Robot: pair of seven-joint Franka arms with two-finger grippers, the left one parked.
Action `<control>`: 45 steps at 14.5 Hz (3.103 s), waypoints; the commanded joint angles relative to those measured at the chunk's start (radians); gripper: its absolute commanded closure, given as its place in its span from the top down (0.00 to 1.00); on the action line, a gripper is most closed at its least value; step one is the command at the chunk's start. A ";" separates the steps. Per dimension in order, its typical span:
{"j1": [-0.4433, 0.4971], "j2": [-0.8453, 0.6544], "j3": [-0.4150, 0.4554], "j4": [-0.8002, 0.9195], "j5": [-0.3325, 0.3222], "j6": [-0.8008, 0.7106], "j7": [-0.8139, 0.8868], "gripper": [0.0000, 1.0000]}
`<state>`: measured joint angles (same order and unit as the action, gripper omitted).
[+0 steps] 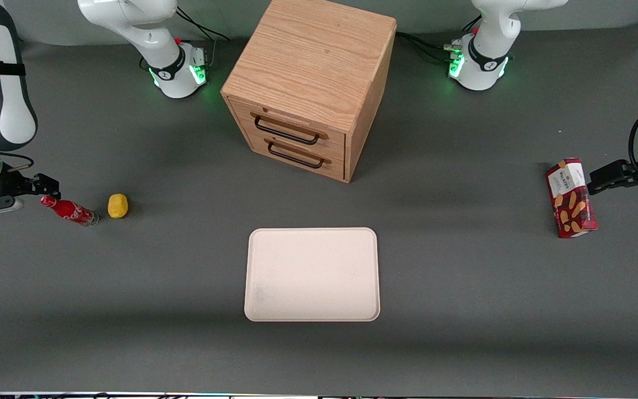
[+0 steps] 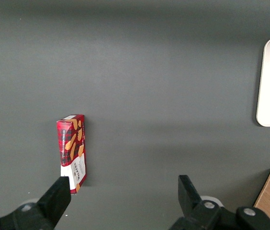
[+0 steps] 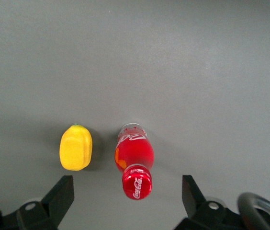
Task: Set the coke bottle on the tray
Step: 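Move the right gripper down toward the red Coca-Cola bottle, then close the right gripper around the bottle's cap end, then lift the bottle and carry it toward the white tray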
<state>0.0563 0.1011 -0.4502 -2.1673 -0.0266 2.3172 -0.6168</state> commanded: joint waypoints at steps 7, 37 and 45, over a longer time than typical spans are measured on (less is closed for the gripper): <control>0.005 0.089 -0.036 -0.009 0.154 0.087 -0.212 1.00; 0.028 0.060 -0.048 0.134 0.154 -0.147 -0.210 0.00; 0.031 0.103 0.223 0.634 0.094 -0.622 0.285 0.00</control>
<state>0.0910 0.1680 -0.2891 -1.6801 0.0877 1.8104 -0.4720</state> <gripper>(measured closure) 0.652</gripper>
